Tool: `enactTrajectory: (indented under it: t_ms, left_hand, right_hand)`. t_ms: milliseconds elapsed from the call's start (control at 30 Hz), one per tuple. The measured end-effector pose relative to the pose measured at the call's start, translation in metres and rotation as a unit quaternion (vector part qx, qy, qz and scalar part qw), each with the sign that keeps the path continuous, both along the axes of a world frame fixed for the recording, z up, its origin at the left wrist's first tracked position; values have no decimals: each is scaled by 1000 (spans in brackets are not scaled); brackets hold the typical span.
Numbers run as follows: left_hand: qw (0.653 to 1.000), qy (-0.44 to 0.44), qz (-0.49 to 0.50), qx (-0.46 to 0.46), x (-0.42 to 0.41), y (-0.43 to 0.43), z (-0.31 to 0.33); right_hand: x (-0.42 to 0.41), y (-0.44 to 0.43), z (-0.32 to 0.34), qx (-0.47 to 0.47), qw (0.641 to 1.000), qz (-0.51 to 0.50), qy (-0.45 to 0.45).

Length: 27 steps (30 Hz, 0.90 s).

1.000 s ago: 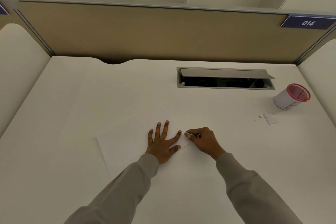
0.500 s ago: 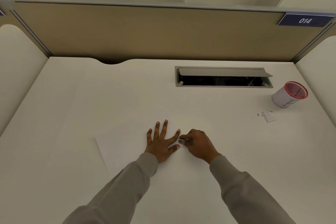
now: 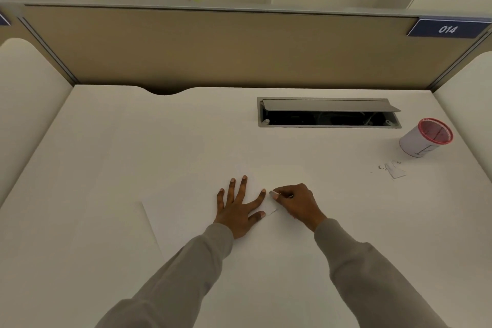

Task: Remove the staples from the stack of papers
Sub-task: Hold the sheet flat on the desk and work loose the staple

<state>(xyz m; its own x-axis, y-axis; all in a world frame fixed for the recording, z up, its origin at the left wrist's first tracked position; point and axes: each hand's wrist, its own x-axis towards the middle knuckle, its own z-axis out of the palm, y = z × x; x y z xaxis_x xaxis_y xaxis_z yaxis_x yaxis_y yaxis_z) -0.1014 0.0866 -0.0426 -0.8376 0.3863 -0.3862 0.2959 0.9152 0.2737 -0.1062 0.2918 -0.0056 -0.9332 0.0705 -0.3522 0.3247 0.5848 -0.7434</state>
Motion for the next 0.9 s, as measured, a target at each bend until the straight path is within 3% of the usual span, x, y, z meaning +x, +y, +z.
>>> enactTrajectory:
  t_ms: [167, 333, 700, 900]
  left_hand:
    - [1000, 8, 1, 0, 0, 0, -1]
    - [1000, 22, 11, 5, 2, 1, -3]
    - [1000, -10, 6, 14, -2, -1, 2]
    - [1000, -16, 1, 8, -3, 0, 3]
  right_hand:
    - [22, -4, -13, 157, 974, 126, 106]
    - [34, -4, -15, 250, 938, 153, 187]
    - [31, -12, -10, 246, 939, 176, 166]
    - [34, -20, -9, 273, 935, 139, 180]
